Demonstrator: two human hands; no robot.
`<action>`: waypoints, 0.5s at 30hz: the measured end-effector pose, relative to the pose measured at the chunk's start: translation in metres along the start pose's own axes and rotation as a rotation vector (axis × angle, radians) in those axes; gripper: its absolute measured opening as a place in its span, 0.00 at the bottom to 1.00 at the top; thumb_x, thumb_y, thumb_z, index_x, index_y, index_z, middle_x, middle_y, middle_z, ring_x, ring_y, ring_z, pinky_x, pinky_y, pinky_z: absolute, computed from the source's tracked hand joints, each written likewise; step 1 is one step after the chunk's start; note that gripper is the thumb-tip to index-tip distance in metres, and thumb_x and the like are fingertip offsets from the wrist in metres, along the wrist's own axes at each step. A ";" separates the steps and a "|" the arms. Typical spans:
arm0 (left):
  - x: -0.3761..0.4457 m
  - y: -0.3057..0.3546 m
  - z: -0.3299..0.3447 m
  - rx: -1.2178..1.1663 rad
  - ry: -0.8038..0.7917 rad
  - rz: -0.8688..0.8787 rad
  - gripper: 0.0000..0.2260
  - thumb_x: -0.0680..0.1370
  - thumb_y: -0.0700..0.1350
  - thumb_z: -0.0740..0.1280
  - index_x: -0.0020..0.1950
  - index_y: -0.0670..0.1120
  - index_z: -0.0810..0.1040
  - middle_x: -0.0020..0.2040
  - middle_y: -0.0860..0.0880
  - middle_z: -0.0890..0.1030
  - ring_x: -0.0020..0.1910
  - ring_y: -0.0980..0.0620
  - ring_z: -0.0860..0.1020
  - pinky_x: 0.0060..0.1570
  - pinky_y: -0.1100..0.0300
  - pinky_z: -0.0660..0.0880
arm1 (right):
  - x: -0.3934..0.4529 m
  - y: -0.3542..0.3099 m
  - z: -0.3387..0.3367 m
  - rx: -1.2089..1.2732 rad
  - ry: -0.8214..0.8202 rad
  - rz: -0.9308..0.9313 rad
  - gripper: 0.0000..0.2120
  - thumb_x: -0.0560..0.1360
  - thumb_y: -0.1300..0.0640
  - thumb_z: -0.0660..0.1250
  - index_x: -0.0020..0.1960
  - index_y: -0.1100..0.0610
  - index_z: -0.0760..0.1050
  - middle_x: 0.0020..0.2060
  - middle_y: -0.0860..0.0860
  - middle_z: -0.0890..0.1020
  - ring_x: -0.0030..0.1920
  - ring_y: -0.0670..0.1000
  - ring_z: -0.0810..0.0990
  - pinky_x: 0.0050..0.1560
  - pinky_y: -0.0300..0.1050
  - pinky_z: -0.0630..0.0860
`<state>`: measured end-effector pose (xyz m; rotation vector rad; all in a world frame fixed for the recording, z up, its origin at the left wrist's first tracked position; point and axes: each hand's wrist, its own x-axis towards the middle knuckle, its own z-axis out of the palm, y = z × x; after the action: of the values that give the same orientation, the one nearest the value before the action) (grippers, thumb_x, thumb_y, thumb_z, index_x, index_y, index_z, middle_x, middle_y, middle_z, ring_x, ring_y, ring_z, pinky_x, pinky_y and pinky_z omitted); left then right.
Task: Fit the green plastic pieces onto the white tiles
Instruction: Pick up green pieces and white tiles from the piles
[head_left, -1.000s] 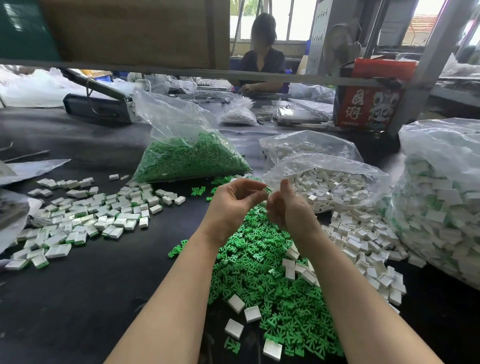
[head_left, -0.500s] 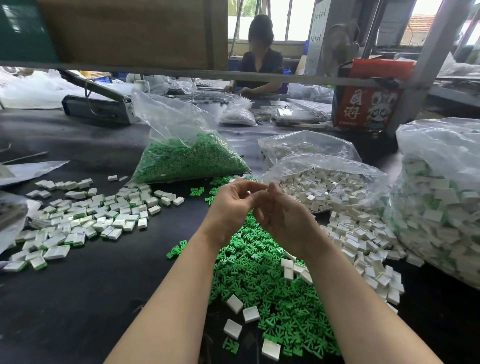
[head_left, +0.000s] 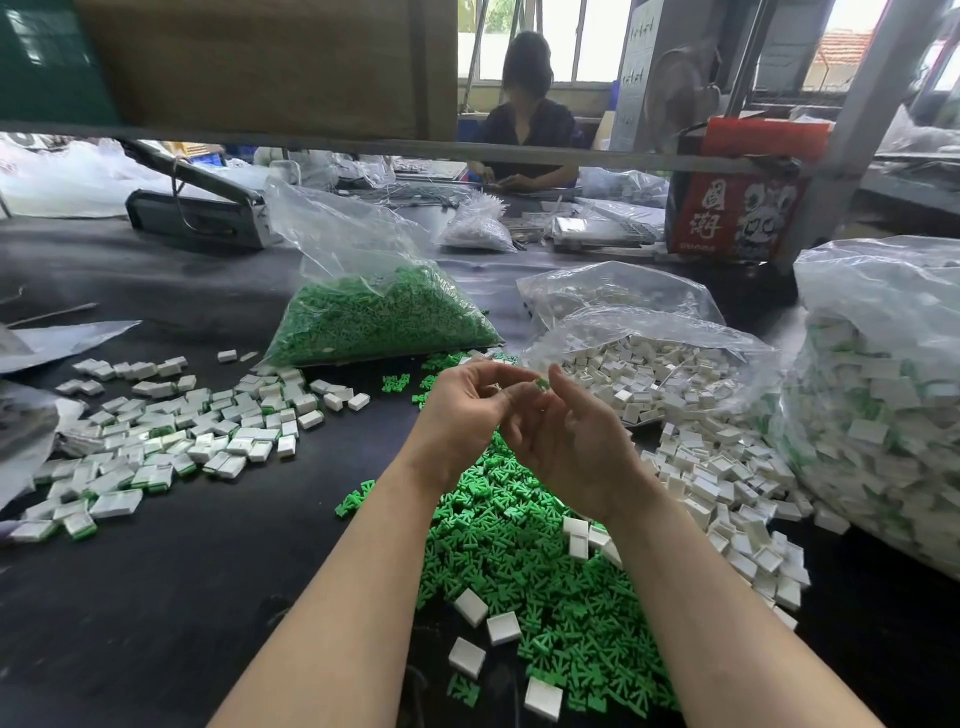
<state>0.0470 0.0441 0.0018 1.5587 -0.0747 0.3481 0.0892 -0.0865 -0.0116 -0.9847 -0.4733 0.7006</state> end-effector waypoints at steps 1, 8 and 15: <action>0.000 0.001 0.000 -0.001 0.007 -0.010 0.03 0.76 0.38 0.71 0.46 0.45 0.83 0.37 0.33 0.82 0.23 0.54 0.75 0.31 0.63 0.74 | 0.000 0.000 0.000 0.005 -0.004 -0.004 0.23 0.81 0.44 0.53 0.50 0.57 0.82 0.33 0.52 0.78 0.35 0.49 0.75 0.36 0.40 0.67; 0.000 0.003 0.002 0.020 0.061 -0.050 0.03 0.76 0.37 0.69 0.45 0.44 0.83 0.27 0.49 0.80 0.23 0.56 0.75 0.30 0.67 0.73 | 0.001 0.002 0.002 0.018 0.011 -0.044 0.18 0.81 0.48 0.53 0.55 0.61 0.74 0.33 0.53 0.78 0.35 0.49 0.76 0.41 0.41 0.71; 0.000 0.007 0.009 -0.011 0.127 -0.087 0.02 0.71 0.40 0.67 0.40 0.43 0.80 0.28 0.45 0.77 0.19 0.55 0.70 0.24 0.68 0.68 | -0.001 0.000 0.007 -0.186 0.053 -0.055 0.31 0.77 0.45 0.55 0.65 0.72 0.68 0.33 0.57 0.74 0.34 0.50 0.72 0.37 0.41 0.66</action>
<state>0.0462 0.0352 0.0087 1.5200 0.0896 0.3768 0.0841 -0.0826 -0.0085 -1.1583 -0.5236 0.5869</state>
